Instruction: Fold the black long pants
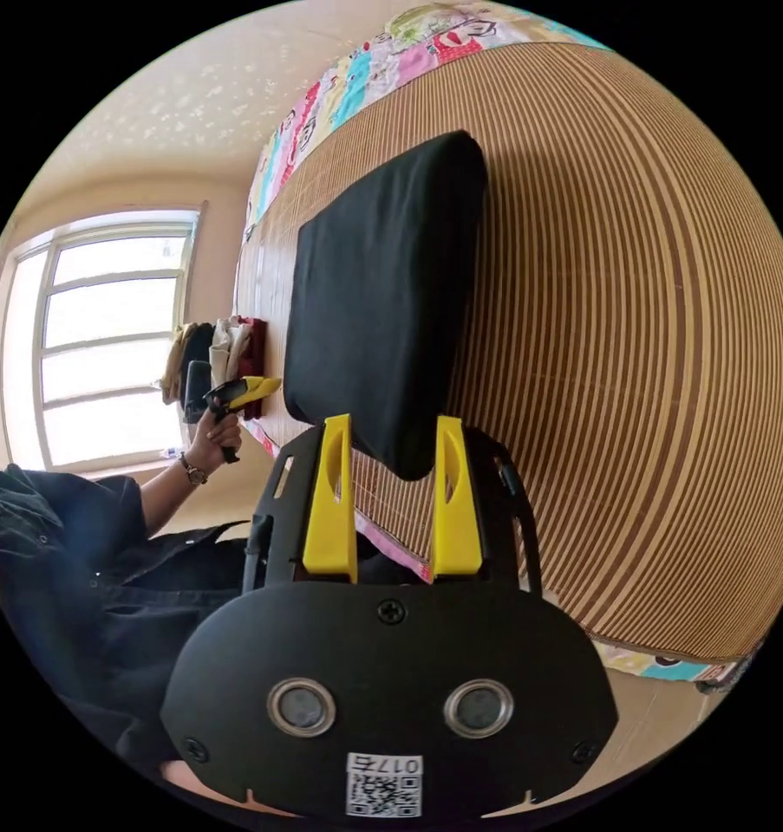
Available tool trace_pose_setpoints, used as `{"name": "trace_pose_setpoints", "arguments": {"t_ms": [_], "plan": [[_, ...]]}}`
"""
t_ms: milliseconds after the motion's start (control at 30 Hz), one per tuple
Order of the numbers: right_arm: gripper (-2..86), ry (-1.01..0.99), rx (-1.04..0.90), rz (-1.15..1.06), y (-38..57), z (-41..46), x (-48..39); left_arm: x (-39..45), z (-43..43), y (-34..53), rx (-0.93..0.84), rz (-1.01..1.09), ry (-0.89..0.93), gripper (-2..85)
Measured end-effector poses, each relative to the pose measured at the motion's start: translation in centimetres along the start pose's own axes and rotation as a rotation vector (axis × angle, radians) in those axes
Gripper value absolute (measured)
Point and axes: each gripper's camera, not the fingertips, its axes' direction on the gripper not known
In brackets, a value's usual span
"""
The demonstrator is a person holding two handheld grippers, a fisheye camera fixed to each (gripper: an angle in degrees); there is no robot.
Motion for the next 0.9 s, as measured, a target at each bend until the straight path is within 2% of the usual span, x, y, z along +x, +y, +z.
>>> {"name": "trace_pose_setpoints", "arguments": {"t_ms": [33, 133, 300, 367, 500, 700, 900], "plan": [[14.2, -0.022, 0.066, 0.021, -0.7, -1.5, 0.3, -0.1, -0.6, -1.4, 0.035, 0.002, 0.002, 12.7], [15.2, -0.029, 0.107, 0.053, -3.6, -2.1, 1.1, 0.3, 0.0, -6.0, 0.049, 0.043, -0.030, 14.3], [15.9, -0.108, 0.011, 0.068, -9.0, 3.2, 1.9, 0.3, 4.4, -12.7, -0.019, 0.080, -0.058, 15.1], [14.2, -0.131, -0.030, 0.063, -9.9, 5.5, 1.6, 0.4, 7.4, -14.3, -0.114, 0.106, -0.096, 13.4], [9.4, -0.137, -0.039, 0.042, -9.7, 7.0, 0.7, 1.4, 8.7, -13.9, -0.070, 0.103, -0.173, 9.8], [7.4, -0.127, -0.046, 0.034, -5.4, 2.4, 3.0, 4.5, 14.7, -11.5, -0.158, 0.066, -0.113, 8.0], [6.8, -0.018, -0.014, 0.094, 1.1, -8.0, 10.9, 12.1, 28.1, -8.8, -0.287, 0.095, 0.009, 8.4]]}}
